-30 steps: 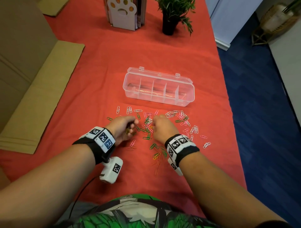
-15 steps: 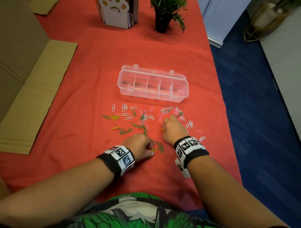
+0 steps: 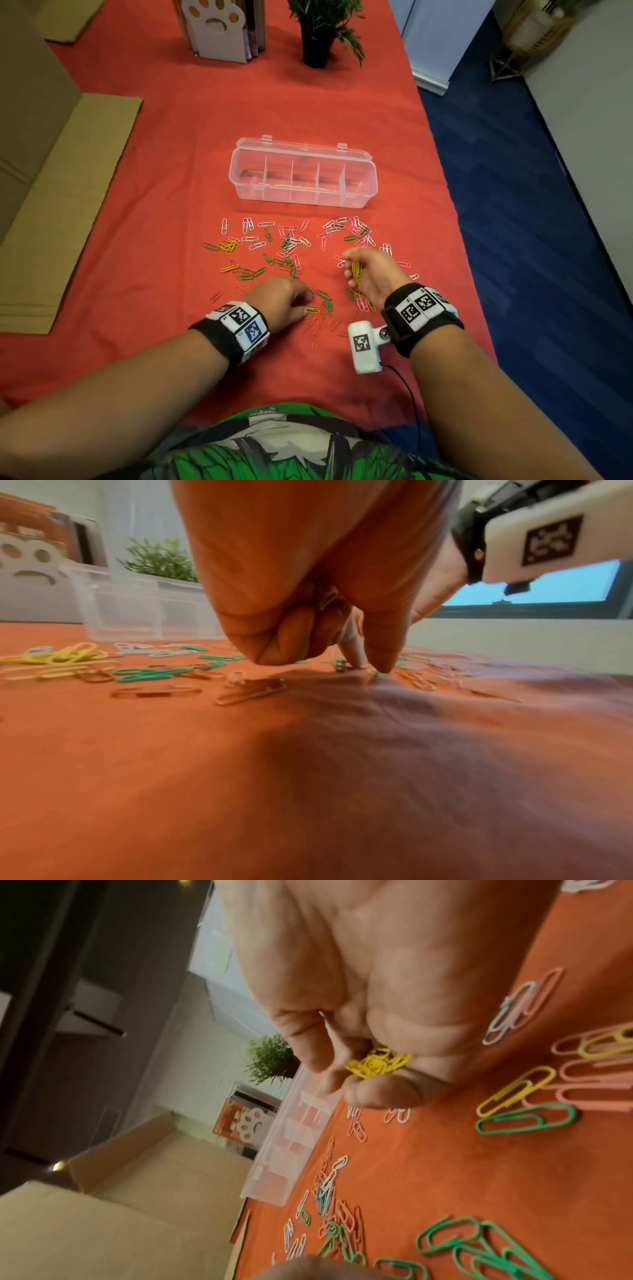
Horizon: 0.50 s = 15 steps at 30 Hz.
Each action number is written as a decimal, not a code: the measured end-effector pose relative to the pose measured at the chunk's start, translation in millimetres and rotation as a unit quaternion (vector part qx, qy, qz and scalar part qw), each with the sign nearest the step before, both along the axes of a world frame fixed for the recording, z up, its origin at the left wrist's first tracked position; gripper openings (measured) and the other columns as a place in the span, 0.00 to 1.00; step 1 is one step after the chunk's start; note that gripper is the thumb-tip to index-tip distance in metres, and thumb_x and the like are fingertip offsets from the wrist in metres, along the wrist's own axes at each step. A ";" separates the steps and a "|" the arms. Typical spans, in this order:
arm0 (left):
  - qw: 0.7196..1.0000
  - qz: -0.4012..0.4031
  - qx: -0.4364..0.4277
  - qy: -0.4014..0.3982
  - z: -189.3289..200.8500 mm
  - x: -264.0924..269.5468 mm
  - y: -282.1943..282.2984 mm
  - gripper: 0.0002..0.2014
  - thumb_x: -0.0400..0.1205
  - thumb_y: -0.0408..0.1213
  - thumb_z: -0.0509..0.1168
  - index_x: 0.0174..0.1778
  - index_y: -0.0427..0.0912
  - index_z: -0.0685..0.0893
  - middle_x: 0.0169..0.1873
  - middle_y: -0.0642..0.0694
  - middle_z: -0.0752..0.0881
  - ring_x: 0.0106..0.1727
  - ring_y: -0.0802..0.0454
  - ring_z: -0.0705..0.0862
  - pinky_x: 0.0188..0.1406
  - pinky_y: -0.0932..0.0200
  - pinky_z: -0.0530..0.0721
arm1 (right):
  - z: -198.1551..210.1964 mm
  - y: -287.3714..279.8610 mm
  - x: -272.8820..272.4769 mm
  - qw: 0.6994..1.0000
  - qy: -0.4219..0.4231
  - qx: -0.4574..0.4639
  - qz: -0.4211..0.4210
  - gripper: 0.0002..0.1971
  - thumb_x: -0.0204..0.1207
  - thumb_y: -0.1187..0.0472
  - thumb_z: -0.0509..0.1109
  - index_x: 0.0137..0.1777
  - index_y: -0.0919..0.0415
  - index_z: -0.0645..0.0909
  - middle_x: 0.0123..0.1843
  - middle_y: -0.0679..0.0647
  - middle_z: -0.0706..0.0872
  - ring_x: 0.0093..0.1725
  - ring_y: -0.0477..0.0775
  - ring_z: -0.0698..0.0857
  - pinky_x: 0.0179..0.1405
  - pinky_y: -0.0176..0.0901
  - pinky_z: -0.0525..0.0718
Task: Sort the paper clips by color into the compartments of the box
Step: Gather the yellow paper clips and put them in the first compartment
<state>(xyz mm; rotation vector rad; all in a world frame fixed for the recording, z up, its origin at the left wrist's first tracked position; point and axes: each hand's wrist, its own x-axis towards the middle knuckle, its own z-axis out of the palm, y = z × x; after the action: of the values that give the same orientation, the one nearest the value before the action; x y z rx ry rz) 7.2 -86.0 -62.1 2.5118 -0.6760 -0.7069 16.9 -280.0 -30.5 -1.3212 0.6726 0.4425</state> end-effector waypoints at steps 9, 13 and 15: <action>0.998 0.049 0.019 -0.021 0.3 2.4 -0.5 0.09 0.79 0.43 0.60 0.41 0.44 0.82 0.43 0.42 0.87 0.48 0.41 0.83 0.42 0.55 0.76 | -8.6 -15.9 -11.2 0.829 -0.005 -0.467 0.308 0.07 0.74 0.63 0.65 0.34 0.56 0.79 0.36 0.51 0.82 0.41 0.56 0.82 0.38 0.37 0.76; 0.990 0.134 -0.022 0.028 2.3 13.2 10.7 0.11 0.78 0.41 0.60 0.30 0.45 0.76 0.31 0.42 0.82 0.36 0.45 0.78 0.36 0.59 0.67 | -19.6 -7.3 -26.3 0.735 -0.043 -0.555 0.386 0.11 0.74 0.65 0.65 0.55 0.66 0.78 0.59 0.63 0.78 0.57 0.64 0.82 0.57 0.46 0.79; 0.965 0.212 -0.109 0.109 6.8 17.4 13.3 0.13 0.76 0.39 0.62 0.25 0.45 0.74 0.22 0.49 0.76 0.28 0.51 0.72 0.31 0.60 0.68 | -22.2 -2.1 -27.0 0.737 -0.059 -0.556 0.379 0.12 0.73 0.69 0.62 0.56 0.68 0.77 0.60 0.64 0.77 0.57 0.65 0.82 0.57 0.47 0.79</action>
<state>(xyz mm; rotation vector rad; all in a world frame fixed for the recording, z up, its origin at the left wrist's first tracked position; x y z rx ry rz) 24.6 -72.8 -55.2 2.2248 -0.1199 -0.6914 -10.1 -282.1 -52.8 -2.7914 0.1937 0.6202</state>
